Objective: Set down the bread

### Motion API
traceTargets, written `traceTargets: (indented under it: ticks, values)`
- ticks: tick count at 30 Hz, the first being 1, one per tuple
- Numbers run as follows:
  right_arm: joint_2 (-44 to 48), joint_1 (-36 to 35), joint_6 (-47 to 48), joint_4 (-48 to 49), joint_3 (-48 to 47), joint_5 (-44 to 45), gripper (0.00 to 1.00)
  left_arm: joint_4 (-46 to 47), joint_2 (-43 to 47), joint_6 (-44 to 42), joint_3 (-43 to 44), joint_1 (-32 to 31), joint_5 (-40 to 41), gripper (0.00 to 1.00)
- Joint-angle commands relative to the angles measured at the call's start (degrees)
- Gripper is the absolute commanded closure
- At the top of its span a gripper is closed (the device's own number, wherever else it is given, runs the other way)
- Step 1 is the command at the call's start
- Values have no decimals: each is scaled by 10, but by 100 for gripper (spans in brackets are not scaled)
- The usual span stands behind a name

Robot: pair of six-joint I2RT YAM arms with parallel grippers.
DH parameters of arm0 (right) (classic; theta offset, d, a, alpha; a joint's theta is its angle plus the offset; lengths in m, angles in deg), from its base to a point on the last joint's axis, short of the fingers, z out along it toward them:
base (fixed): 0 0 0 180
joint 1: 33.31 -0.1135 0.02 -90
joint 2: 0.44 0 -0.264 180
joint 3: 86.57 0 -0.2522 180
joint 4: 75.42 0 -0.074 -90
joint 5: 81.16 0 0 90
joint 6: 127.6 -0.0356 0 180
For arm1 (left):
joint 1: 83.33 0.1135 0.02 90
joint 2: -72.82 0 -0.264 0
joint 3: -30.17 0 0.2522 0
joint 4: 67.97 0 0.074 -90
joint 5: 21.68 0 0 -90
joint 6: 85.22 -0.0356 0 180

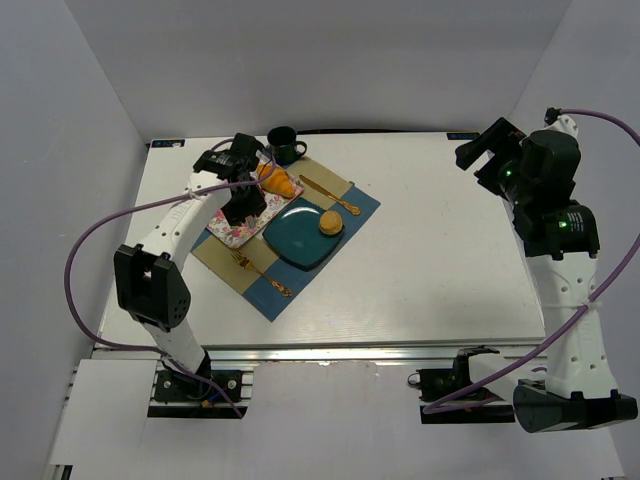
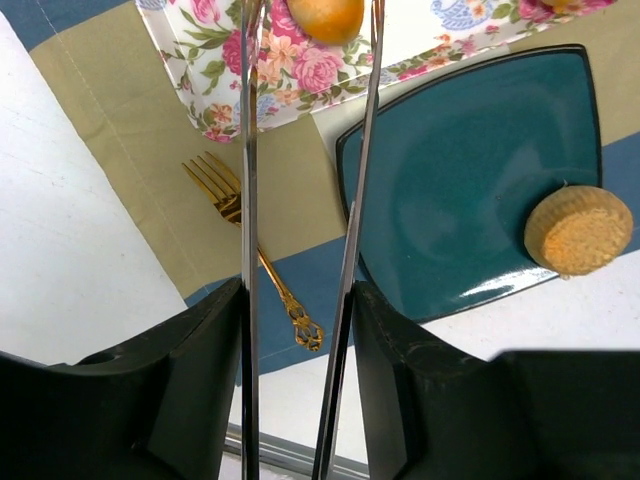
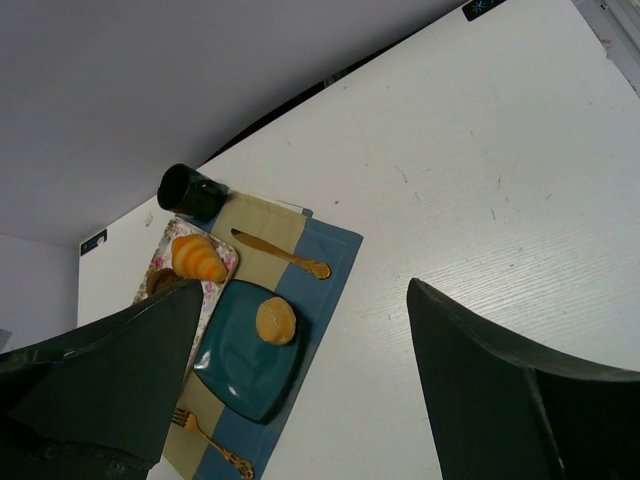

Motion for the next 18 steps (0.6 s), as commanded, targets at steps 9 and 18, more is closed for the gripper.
traceTargets:
  ticks: [9, 18]
  values:
    - [-5, -2, 6, 32, 6, 1, 11, 39, -37, 7, 4, 16, -6, 41]
    - [-15, -2, 6, 31, 1, -1, 11, 35, -47, 4, 4, 28, -2, 66]
